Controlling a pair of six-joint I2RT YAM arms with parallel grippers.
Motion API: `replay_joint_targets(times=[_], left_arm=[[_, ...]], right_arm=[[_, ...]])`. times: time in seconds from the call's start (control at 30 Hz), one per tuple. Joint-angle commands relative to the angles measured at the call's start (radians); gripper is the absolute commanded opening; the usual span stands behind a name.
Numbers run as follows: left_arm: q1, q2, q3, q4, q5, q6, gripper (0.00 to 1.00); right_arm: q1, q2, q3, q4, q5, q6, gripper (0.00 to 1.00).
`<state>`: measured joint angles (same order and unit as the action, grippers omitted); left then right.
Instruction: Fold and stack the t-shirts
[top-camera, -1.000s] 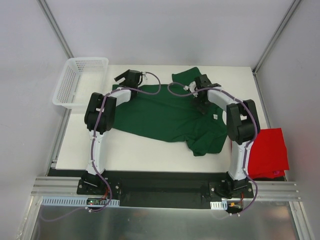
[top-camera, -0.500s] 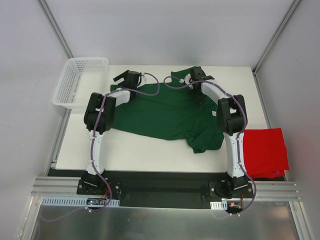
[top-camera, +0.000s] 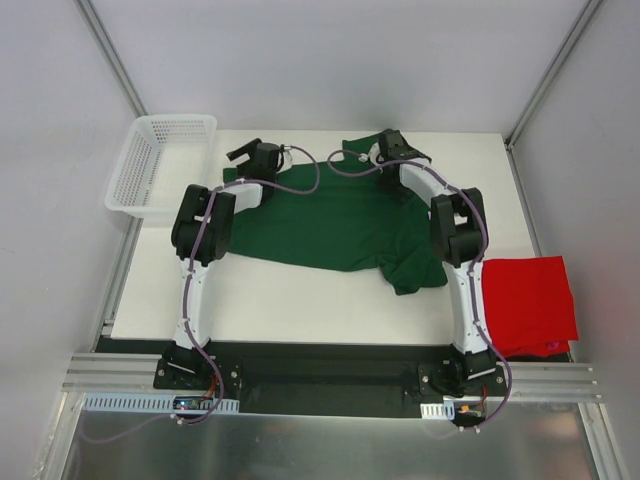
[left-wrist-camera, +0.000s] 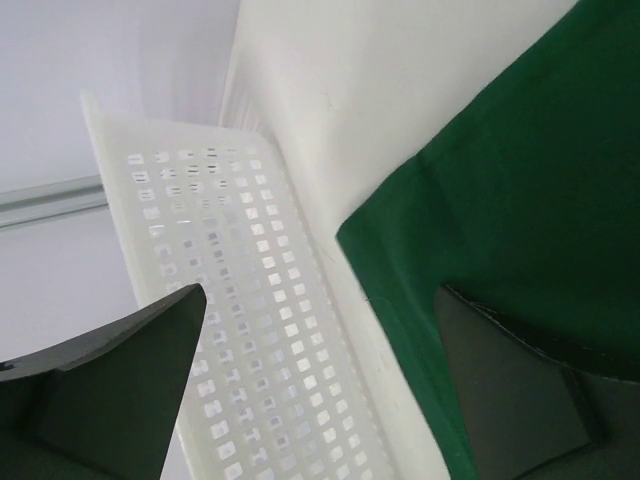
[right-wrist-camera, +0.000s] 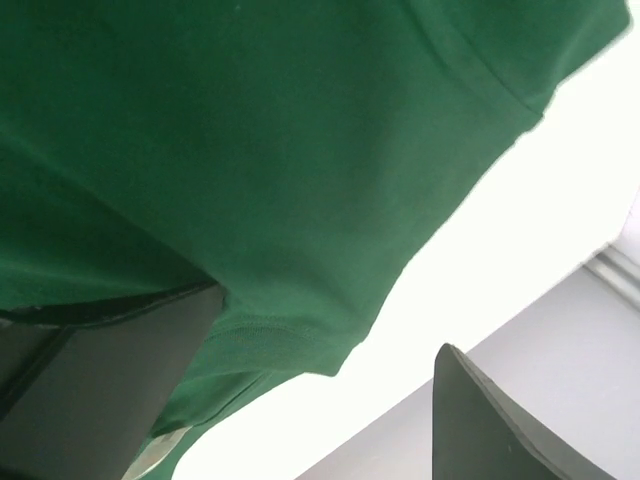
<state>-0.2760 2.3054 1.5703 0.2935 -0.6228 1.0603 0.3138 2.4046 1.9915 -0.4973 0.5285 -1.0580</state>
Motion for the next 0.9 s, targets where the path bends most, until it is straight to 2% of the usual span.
replay_joint_targets(times=[0.0, 0.03, 0.1, 0.17, 0.2, 0.23, 0.27, 0.3, 0.33, 0.37, 0.4, 0.47, 0.5, 0.53, 0.63, 0.67, 0.73, 0.77, 0.87], left_arm=[[-0.012, -0.003, -0.019, 0.218, -0.098, 0.116, 0.99], [-0.017, -0.053, -0.041, 0.307, -0.118, 0.145, 0.99], [-0.031, -0.124, -0.108, 0.322, -0.164, 0.141, 0.99], [-0.046, -0.257, -0.199, 0.320, -0.201, 0.135, 0.99], [-0.067, -0.309, -0.238, 0.315, -0.204, 0.132, 0.99], [-0.078, -0.421, -0.310, 0.270, -0.207, 0.095, 0.99], [-0.092, -0.476, -0.338, 0.204, -0.203, 0.052, 0.99], [-0.115, -0.532, -0.357, -0.023, -0.160, -0.091, 0.99], [-0.123, -0.631, -0.375, -0.139, -0.109, -0.177, 0.99], [-0.126, -0.671, -0.383, -0.240, -0.057, -0.254, 0.99], [-0.126, -0.707, -0.391, -0.445, 0.094, -0.367, 0.99], [-0.129, -0.784, -0.438, -0.552, 0.199, -0.443, 0.99], [-0.130, -0.802, -0.463, -0.623, 0.301, -0.485, 0.99], [-0.131, -0.833, -0.507, -0.649, 0.345, -0.497, 0.99], [-0.131, -0.889, -0.617, -0.662, 0.464, -0.533, 0.99], [-0.131, -0.902, -0.641, -0.663, 0.484, -0.543, 0.99], [-0.129, -0.923, -0.693, -0.663, 0.506, -0.566, 0.99], [-0.129, -0.931, -0.708, -0.663, 0.506, -0.571, 0.99], [-0.127, -0.965, -0.756, -0.660, 0.499, -0.569, 0.99]], right_arm=[[-0.027, -0.128, -0.175, 0.124, 0.016, 0.047, 0.96], [-0.024, -0.183, -0.218, 0.149, 0.016, 0.055, 0.96], [-0.016, -0.346, -0.305, 0.122, -0.008, 0.101, 0.96], [-0.013, -0.471, -0.361, 0.028, -0.132, 0.203, 0.96], [-0.007, -0.604, -0.419, -0.009, -0.184, 0.226, 0.96], [-0.002, -0.657, -0.440, -0.050, -0.294, 0.251, 0.96], [0.005, -0.714, -0.465, -0.117, -0.338, 0.260, 0.96], [0.017, -0.758, -0.526, -0.147, -0.391, 0.257, 0.96], [0.024, -0.829, -0.555, -0.170, -0.450, 0.251, 0.96], [0.031, -0.850, -0.591, -0.216, -0.467, 0.244, 0.96], [0.039, -0.866, -0.618, -0.248, -0.499, 0.233, 0.96], [0.045, -0.891, -0.689, -0.324, -0.608, 0.228, 0.96], [0.045, -0.895, -0.712, -0.343, -0.652, 0.216, 0.96], [0.050, -0.901, -0.787, -0.351, -0.701, 0.199, 0.96], [0.068, -0.917, -0.923, -0.313, -0.719, 0.138, 0.99], [0.076, -0.915, -0.954, -0.287, -0.711, 0.127, 0.96], [0.100, -0.927, -1.006, -0.239, -0.662, 0.099, 0.91], [0.111, -0.938, -1.067, -0.171, -0.639, 0.096, 0.91], [0.143, -0.987, -1.125, -0.104, -0.611, 0.089, 0.90]])
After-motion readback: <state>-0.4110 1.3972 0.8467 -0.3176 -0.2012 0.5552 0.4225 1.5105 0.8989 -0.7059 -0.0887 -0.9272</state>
